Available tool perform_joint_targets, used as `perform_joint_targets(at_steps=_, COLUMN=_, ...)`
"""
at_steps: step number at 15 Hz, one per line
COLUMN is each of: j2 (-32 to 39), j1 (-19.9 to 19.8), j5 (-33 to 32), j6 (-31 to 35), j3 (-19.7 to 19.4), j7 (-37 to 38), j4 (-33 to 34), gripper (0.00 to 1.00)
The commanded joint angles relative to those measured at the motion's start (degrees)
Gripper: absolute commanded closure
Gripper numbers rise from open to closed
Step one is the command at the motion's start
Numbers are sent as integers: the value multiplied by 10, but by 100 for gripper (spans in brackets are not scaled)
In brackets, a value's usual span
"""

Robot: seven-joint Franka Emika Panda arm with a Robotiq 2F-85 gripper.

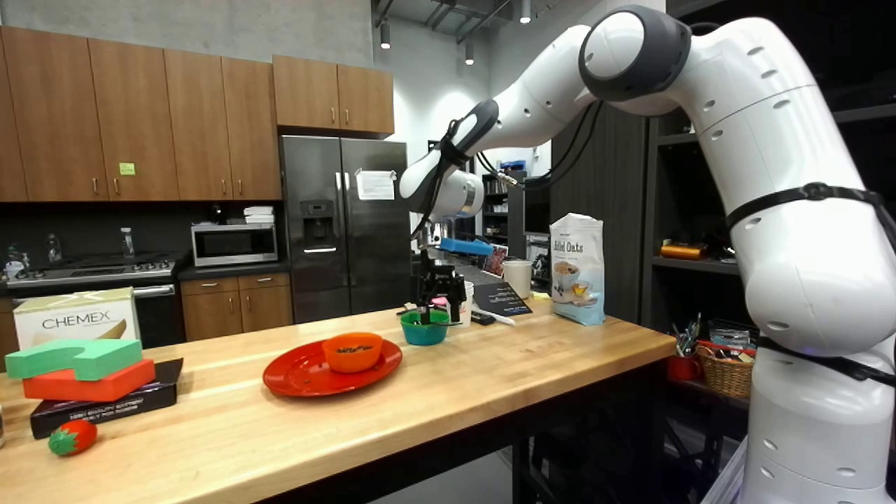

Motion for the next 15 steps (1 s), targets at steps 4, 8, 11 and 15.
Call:
perform_joint_targets(at_steps=4, j2=22, j1=4, j5=-26, j6=-13, j3=-5, j7=38, j4=20, gripper=5)
perform_joint_targets(at_steps=8, j2=15, j1=11, j5=-69, j6=-18, j3=-8, j7=64, j4=26, gripper=36)
perform_joint_targets(at_steps=11, j2=11, j1=10, j5=-76, j6=-16, j3=-5, j7=65, j4=32, gripper=60)
perform_joint_targets(at_steps=15, j2=9, j1=7, j5=-71, j6=-16, j3=-4, j7=63, j4=38, gripper=91)
